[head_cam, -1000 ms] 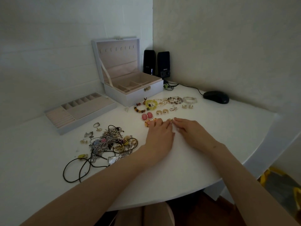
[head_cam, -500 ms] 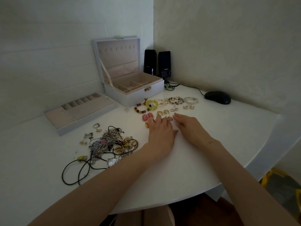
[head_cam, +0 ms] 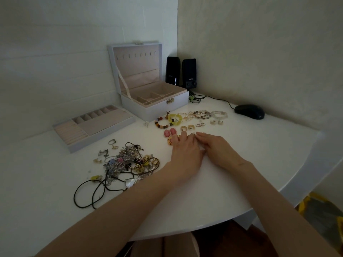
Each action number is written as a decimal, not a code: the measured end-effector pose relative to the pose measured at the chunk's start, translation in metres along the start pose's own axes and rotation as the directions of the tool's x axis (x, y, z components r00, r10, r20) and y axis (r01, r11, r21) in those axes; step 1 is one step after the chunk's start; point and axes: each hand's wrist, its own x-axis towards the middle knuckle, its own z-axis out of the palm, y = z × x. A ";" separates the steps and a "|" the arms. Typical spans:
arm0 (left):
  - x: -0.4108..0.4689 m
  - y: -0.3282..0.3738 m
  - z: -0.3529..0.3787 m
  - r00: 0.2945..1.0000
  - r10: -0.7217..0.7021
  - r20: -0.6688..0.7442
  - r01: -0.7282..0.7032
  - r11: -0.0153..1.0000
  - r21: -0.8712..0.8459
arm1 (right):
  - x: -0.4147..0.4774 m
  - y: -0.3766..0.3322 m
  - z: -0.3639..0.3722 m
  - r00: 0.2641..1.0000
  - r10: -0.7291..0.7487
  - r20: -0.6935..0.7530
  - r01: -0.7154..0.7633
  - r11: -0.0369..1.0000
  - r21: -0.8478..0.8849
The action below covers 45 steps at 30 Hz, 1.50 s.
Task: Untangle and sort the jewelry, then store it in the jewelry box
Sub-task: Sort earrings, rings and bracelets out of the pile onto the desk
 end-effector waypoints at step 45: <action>-0.071 -0.220 -0.042 0.988 -0.136 0.073 0.155 0.854 -0.497 | 0.002 -0.122 0.040 0.998 -0.032 -0.051 0.051 0.898 0.436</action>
